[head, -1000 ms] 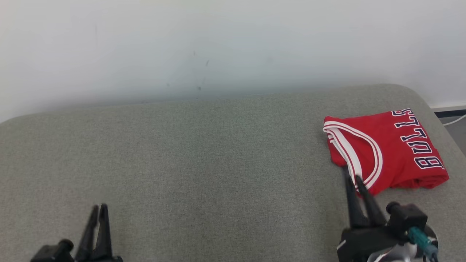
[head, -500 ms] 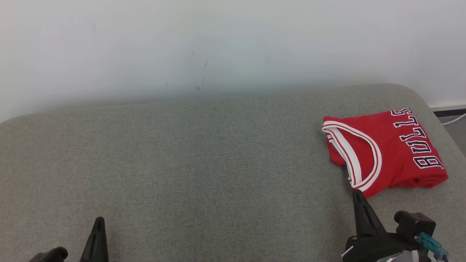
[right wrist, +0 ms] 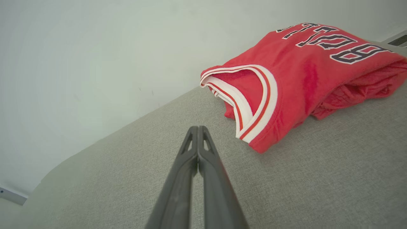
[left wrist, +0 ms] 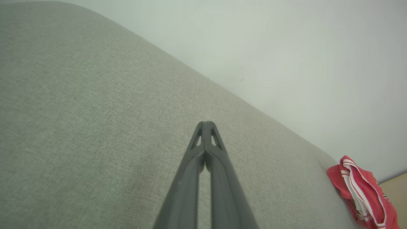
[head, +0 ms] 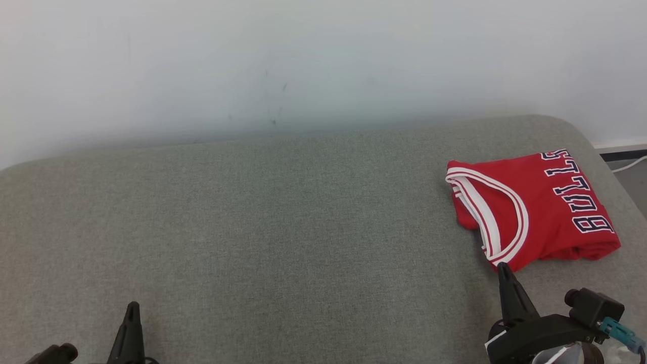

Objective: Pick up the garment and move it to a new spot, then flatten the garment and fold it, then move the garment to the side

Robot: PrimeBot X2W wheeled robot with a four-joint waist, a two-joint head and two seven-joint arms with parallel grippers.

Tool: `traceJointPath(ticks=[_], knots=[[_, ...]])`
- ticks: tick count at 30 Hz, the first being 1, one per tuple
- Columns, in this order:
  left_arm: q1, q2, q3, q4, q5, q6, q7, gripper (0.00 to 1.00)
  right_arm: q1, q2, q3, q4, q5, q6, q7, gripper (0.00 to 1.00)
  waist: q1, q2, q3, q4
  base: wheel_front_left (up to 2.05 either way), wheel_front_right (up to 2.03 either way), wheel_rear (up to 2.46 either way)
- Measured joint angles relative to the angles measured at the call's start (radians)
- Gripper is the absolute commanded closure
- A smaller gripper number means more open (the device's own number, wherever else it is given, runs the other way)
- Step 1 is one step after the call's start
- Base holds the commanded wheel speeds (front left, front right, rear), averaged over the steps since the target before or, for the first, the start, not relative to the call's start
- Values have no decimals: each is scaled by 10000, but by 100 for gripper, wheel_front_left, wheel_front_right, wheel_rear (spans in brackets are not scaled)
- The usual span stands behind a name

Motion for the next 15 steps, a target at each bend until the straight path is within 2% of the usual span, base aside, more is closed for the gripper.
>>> traceJointPath(ticks=[15], knots=[[-205, -194, 424, 182, -1946, -268, 579, 100, -116, 12, -355, 198, 2071, 293, 481, 100, 0, 0, 15, -41, 0, 0, 0]])
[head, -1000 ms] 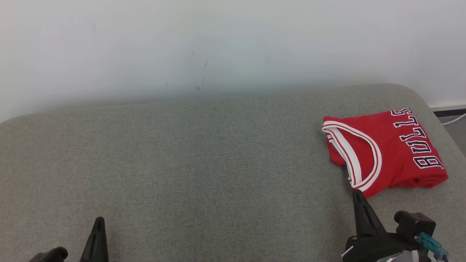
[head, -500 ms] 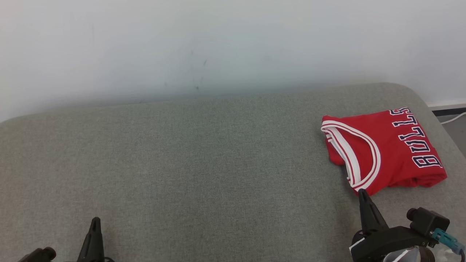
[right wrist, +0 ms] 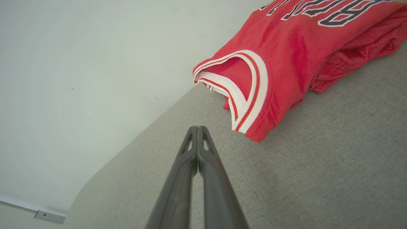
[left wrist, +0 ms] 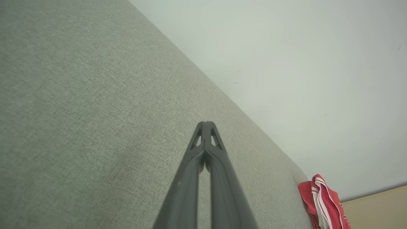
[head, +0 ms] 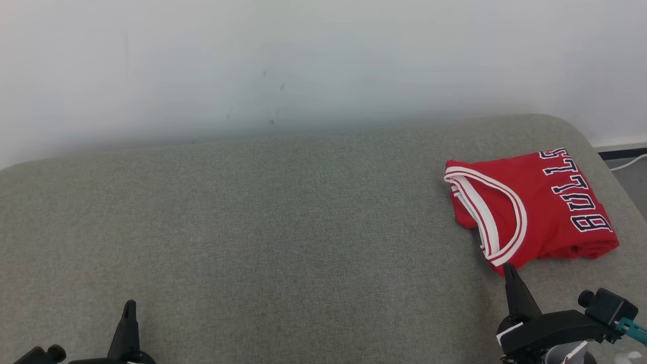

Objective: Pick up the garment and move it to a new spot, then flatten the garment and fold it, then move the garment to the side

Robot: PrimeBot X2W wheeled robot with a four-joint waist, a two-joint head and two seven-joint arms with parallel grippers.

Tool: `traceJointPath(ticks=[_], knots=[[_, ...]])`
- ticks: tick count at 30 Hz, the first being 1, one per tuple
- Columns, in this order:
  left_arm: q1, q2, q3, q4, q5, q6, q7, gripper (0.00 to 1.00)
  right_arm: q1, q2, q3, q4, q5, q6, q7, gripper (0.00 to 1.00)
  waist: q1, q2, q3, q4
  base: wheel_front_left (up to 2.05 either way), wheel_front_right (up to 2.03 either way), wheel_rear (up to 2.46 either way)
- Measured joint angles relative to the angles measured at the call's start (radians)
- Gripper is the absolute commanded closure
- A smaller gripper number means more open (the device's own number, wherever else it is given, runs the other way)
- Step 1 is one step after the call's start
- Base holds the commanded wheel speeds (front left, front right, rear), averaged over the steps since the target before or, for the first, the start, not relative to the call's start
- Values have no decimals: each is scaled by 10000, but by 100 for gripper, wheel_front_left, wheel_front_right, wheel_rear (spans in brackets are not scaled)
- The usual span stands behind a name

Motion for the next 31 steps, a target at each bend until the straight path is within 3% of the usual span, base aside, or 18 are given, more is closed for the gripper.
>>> traceJointPath(ticks=[31], knots=[[-416, -359, 869, 343, -3902, -627, 1016, 100, -316, 12, -685, 382, 4149, 587, 949, 100, 0, 0, 30, -82, 0, 0, 0]])
